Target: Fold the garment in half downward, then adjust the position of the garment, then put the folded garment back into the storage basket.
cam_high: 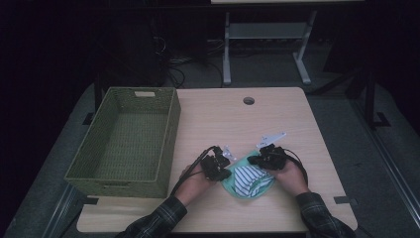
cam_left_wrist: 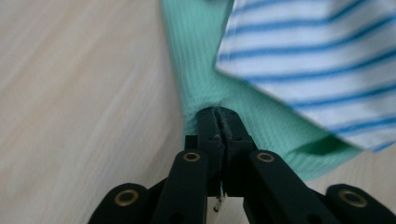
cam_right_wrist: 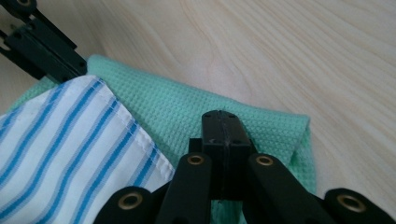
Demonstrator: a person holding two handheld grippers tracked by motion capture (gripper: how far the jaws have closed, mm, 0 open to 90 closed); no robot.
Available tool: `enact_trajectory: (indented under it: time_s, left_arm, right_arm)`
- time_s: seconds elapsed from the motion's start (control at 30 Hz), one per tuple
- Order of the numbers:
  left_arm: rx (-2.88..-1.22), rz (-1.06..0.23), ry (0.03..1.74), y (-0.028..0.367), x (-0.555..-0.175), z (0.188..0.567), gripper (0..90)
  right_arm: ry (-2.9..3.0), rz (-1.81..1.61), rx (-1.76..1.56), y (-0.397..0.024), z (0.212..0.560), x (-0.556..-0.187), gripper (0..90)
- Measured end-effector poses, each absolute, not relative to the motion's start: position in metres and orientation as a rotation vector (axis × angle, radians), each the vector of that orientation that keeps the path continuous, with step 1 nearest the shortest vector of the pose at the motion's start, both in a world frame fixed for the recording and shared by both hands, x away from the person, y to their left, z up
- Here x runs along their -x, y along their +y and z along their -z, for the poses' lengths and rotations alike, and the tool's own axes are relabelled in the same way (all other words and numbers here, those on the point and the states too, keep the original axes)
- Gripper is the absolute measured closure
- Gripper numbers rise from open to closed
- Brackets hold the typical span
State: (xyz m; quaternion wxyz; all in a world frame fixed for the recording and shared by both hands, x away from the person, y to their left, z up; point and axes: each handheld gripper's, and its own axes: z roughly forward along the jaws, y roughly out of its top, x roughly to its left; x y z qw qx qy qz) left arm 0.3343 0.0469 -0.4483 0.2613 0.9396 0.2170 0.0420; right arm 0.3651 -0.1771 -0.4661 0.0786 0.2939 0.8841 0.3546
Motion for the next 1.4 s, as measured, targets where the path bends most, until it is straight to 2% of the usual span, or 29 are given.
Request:
enact_trajectory:
  time_s: [0.33,0.67,0.97,1.4]
  left_arm:
    - [-2.507,-0.174,0.613,0.053,-0.339,0.443,86.7]
    - [-2.426,-0.099,0.609,0.068,-0.326,0.428,88.1]
    - [-2.483,-0.033,0.564,0.061,-0.308,0.442,88.1]
    - [-2.484,-0.074,0.631,0.064,-0.327,0.451,88.2]
  right_arm:
    - [2.611,-1.088,-0.891,-0.185,0.458,-0.363,89.8]
    - [2.543,-1.069,-0.985,-0.218,0.455,-0.363,89.7]
    - [2.566,-1.014,-1.020,-0.229,0.463,-0.359,89.7]
    - [2.595,-1.008,-1.032,-0.238,0.466,-0.350,89.8]
